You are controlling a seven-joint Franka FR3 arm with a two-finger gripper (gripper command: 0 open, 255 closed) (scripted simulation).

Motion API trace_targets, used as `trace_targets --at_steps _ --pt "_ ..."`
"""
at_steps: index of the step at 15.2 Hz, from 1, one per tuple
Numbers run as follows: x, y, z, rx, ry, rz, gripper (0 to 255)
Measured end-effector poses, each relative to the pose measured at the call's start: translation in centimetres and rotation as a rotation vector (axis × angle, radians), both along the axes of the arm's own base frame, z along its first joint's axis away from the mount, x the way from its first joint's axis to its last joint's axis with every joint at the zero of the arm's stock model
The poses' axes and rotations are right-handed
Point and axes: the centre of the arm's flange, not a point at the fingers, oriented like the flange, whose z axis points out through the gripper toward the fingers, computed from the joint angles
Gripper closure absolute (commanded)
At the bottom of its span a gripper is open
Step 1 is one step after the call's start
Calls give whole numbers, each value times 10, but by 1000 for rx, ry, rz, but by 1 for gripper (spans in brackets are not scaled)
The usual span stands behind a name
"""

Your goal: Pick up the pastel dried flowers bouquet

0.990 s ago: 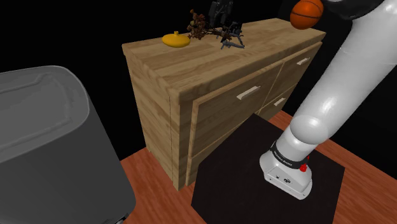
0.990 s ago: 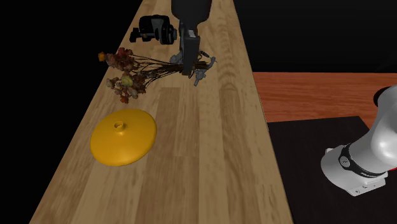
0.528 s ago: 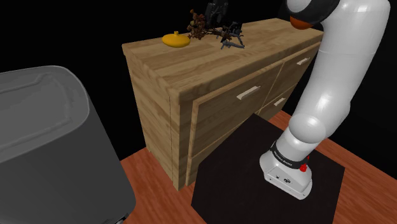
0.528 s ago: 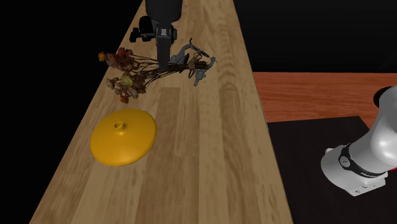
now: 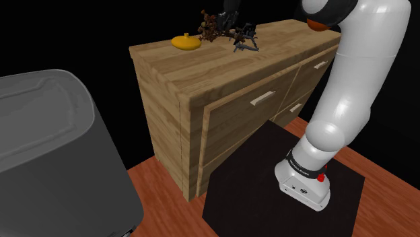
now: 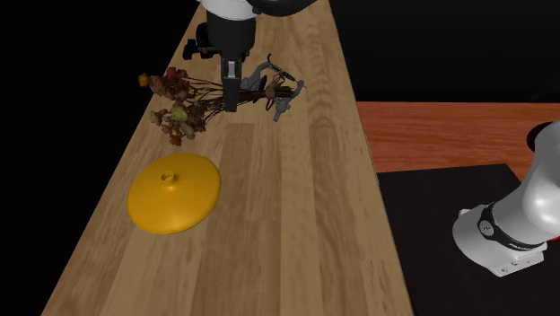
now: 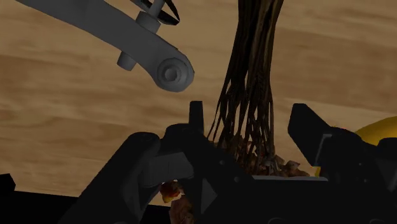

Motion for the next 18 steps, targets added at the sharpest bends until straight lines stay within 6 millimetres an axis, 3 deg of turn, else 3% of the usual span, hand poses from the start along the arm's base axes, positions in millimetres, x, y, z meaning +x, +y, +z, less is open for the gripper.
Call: trace_targets --at_steps 10,18 --pt "0 -1 1 0 0 0 255" --pt "0 0 41 0 0 0 255"
